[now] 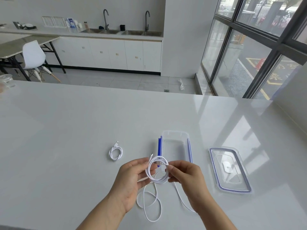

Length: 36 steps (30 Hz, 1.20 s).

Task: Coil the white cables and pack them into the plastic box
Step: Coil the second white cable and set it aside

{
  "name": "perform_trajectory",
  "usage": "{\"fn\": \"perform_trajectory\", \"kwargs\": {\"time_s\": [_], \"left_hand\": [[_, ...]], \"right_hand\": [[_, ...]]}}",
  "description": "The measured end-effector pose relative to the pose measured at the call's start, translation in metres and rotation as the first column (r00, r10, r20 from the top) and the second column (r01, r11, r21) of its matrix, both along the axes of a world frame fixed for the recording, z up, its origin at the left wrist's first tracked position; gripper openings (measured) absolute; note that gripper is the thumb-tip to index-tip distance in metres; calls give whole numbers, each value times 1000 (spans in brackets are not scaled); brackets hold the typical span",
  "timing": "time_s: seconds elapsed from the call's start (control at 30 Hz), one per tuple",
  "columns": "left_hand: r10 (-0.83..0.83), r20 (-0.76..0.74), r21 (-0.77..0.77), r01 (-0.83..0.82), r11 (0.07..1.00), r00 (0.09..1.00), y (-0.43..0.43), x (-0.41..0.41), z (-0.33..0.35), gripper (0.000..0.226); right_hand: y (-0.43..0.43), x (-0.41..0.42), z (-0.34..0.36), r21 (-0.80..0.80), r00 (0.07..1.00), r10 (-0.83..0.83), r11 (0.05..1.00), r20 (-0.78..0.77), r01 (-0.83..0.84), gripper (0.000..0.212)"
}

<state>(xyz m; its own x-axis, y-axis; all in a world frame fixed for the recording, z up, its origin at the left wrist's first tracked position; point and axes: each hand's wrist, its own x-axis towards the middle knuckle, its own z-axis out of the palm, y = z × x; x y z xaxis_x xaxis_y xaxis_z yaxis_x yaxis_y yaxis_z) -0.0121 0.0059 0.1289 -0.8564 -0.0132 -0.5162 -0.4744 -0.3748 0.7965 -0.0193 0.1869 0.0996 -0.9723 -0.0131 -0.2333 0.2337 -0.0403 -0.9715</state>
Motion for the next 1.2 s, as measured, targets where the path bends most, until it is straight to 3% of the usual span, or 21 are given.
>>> {"fn": "perform_trajectory", "kwargs": {"time_s": [0.23,0.43,0.9,1.2], "left_hand": [[182,35,-30,-181,983,983,-32,6,-31,21],[292,-17,-202,-289,936,956,-63,10,-52,17],[314,28,-538,-251,805,949,-147,-26,-112,29],[287,79,-630,-175,757,955,-169,-49,-150,32]], "right_hand": [[-30,-13,-20,41,996,53,998,72,-56,11],[-75,-25,-37,67,984,133,988,123,-142,12],[-183,-72,-98,230,936,198,935,293,-269,14],[-209,-85,-126,286,916,155,919,370,-272,15]]}}
